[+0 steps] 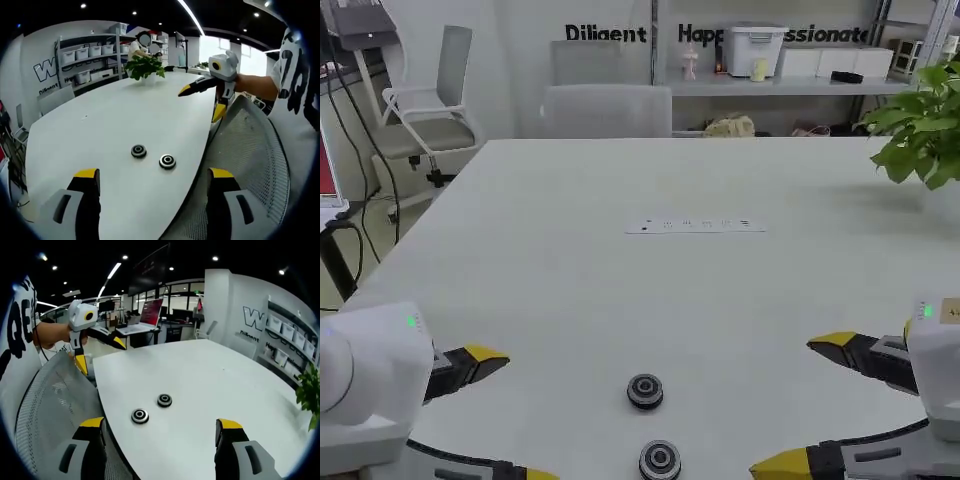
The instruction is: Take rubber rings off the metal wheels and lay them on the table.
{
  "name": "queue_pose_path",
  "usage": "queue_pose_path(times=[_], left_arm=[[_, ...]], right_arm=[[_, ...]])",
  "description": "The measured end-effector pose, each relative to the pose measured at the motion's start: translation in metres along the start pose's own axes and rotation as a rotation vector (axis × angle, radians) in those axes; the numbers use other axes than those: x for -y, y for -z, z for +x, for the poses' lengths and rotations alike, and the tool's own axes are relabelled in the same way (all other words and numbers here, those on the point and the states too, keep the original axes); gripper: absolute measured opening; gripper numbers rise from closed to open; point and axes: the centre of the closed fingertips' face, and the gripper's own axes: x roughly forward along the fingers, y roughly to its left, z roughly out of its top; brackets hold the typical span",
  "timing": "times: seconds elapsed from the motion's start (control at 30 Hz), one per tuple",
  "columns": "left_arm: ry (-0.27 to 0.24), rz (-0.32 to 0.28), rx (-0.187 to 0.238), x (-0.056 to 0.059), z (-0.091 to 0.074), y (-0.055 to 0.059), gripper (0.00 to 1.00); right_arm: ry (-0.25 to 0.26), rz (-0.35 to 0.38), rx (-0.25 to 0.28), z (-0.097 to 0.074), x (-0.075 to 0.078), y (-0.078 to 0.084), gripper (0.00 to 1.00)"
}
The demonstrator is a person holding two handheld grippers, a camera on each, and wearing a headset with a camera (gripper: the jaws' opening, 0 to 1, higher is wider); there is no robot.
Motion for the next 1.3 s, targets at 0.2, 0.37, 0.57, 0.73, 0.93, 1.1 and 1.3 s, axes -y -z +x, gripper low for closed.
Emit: queue_pose_path(times=[0.2,0.37,0.57,0.73,0.93,1.1,1.3], left_arm=[[0.001,0.007,-0.002,-0.002,0.002,-0.001,0.85],[0.001,0.011,-0.002,-0.003,0.003,-0.002,0.85],[0.003,0.017,-0.007,-0.005,0.006,-0.002,0.85],[0.004,0.024,-0.015,-0.008,0.008,-0.001,0.84],[0.004,0.029,-0.021,-0.011,0.010,0.000,0.83],[0.005,0.036,-0.027,-0.013,0.013,0.001,0.82],[0.008,0.045,-0.033,-0.014,0.016,0.002,0.81]], right_arm=[[-0.002,-0.001,0.003,0.003,0.002,-0.002,0.89],[-0.004,-0.003,0.002,0.004,0.002,-0.002,0.89],[-0.004,-0.006,0.000,0.007,0.004,-0.002,0.89],[-0.005,-0.003,-0.001,0.009,0.006,-0.001,0.89],[-0.008,0.006,0.002,0.011,0.008,-0.001,0.88],[-0.008,0.003,-0.001,0.013,0.009,-0.001,0.88],[-0.009,0.003,-0.008,0.015,0.011,0.003,0.88]])
